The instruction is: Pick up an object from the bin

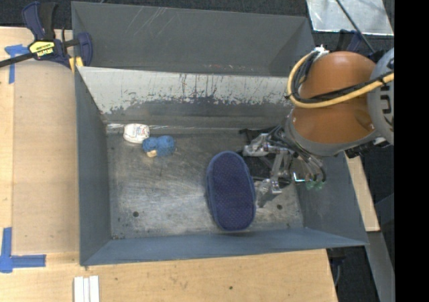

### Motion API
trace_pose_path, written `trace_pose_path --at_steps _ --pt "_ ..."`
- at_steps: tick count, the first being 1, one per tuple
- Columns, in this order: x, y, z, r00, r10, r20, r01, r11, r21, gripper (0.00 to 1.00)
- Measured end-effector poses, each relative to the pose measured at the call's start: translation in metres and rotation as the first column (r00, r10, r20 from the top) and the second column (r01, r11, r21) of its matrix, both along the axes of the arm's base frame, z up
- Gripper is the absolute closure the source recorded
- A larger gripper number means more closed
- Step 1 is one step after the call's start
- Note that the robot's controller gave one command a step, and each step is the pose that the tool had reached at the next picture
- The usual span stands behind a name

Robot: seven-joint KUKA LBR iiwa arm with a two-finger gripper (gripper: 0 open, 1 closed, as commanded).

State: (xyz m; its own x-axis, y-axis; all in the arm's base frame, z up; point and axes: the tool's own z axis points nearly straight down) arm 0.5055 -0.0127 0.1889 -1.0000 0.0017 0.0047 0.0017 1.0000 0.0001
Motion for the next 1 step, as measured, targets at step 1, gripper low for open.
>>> trace_pose_path --at_steps 1 --pt "0.0364 0.0682 -0.1121 0.962 0.274 0.002 -0.274 0.962 -0.009 0.00"
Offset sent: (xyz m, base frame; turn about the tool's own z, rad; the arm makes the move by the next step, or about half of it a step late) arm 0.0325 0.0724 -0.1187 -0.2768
